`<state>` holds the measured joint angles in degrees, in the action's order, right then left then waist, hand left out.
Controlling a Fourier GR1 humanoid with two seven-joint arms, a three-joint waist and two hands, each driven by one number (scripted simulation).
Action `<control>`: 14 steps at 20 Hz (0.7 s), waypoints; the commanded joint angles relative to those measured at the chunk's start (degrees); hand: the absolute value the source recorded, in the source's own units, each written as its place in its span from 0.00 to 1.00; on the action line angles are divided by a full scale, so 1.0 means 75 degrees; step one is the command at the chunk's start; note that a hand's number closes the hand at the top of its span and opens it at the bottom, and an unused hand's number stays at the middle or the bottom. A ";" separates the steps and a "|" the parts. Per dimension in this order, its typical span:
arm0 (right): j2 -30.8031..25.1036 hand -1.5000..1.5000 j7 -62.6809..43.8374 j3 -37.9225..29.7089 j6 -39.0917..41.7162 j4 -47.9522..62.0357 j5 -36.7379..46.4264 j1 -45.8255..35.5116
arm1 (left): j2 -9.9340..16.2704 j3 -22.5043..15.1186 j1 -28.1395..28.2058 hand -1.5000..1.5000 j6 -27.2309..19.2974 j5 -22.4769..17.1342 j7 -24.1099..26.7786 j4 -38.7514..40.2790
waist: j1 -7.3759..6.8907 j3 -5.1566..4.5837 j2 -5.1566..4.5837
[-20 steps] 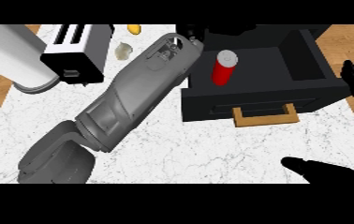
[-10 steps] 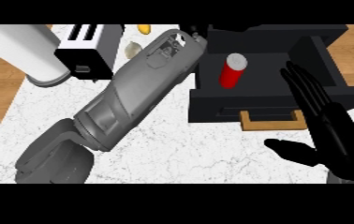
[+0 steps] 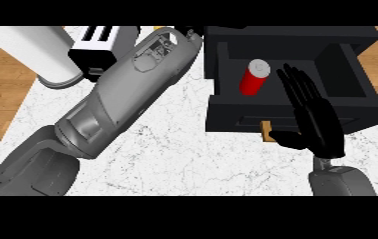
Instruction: Pick up the can, place it into the drawer and close the drawer
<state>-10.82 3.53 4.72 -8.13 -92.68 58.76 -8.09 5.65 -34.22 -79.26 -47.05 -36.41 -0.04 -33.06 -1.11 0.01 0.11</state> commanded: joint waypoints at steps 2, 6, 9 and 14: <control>0.0235 0.00 0.0184 -0.0241 -0.0785 0.1561 0.0319 -0.0768 | 0.0757 -0.0100 0.0393 0.00 0.0196 0.0332 -0.0622 -0.0884 | -0.0065 0.0002 0.0015; 0.0432 0.00 0.0245 -0.0488 -0.1568 0.3044 0.0649 -0.1355 | 0.1093 -0.0266 0.0474 0.00 0.0070 0.0372 -0.1301 -0.1679 | -0.0321 0.0009 0.0016; 0.0218 0.00 0.0452 -0.0739 -0.1696 0.3678 0.0644 -0.1683 | 0.1724 -0.0214 0.0505 0.00 0.0415 0.0449 -0.1524 -0.2056 | -0.0280 0.0009 -0.0007; 0.0319 0.00 0.0317 -0.0859 -0.2311 0.4609 0.1124 -0.2257 | 0.2152 -0.0266 0.1454 0.00 0.0344 0.0548 -0.1545 -0.2927 | -0.0357 0.0004 -0.0002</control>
<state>-10.21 5.83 -1.46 -21.43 -66.44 65.45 -24.35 18.43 -35.75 -72.22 -45.00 -32.94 -10.44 -50.14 -3.09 -1.31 1.27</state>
